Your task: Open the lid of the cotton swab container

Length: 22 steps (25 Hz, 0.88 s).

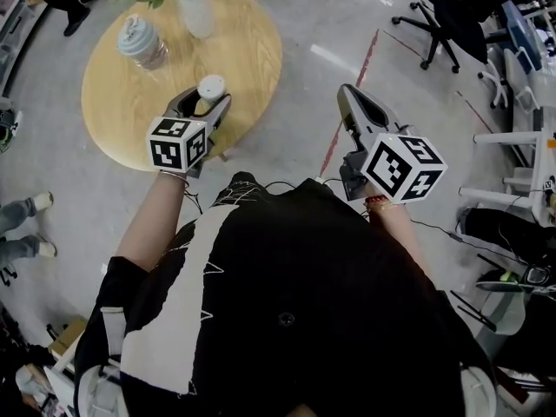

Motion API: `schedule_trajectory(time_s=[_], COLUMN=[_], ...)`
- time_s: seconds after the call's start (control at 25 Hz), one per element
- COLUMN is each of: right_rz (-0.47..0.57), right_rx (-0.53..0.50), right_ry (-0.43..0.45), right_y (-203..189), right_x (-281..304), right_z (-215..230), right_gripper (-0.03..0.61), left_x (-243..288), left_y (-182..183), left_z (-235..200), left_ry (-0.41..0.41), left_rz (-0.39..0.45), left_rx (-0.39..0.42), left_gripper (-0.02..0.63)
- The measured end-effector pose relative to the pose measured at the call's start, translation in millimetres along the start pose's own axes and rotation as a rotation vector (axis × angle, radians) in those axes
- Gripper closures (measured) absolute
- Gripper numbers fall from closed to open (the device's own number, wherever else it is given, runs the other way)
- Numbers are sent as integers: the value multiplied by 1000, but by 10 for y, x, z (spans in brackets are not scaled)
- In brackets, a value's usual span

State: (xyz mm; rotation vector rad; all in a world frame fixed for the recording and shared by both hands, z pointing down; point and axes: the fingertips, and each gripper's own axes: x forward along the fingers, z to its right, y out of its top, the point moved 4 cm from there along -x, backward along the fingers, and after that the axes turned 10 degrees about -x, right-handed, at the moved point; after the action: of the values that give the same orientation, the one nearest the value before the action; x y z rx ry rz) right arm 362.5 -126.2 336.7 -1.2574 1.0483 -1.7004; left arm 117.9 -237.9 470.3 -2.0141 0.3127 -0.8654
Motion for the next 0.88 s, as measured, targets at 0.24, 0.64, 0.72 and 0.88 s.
schedule_trajectory(time_s=[0.24, 0.64, 0.72, 0.88], right_rz=[-5, 7, 8, 6], right_rx=[-25, -46, -48, -53], right_ry=[74, 235, 268, 324], right_y=[51, 73, 79, 97], right_x=[175, 542, 602, 730], right_z=[-182, -709, -838, -1097], right_gripper=[574, 574, 574, 574], left_x=[-248, -849, -983, -1254], left_y=[172, 458, 505, 577], left_z=[45, 152, 161, 136], left_ry=[14, 54, 59, 82], left_rz=[66, 148, 170, 211], left_rx=[-10, 46, 44, 34], left_gripper=[350, 351, 351, 351])
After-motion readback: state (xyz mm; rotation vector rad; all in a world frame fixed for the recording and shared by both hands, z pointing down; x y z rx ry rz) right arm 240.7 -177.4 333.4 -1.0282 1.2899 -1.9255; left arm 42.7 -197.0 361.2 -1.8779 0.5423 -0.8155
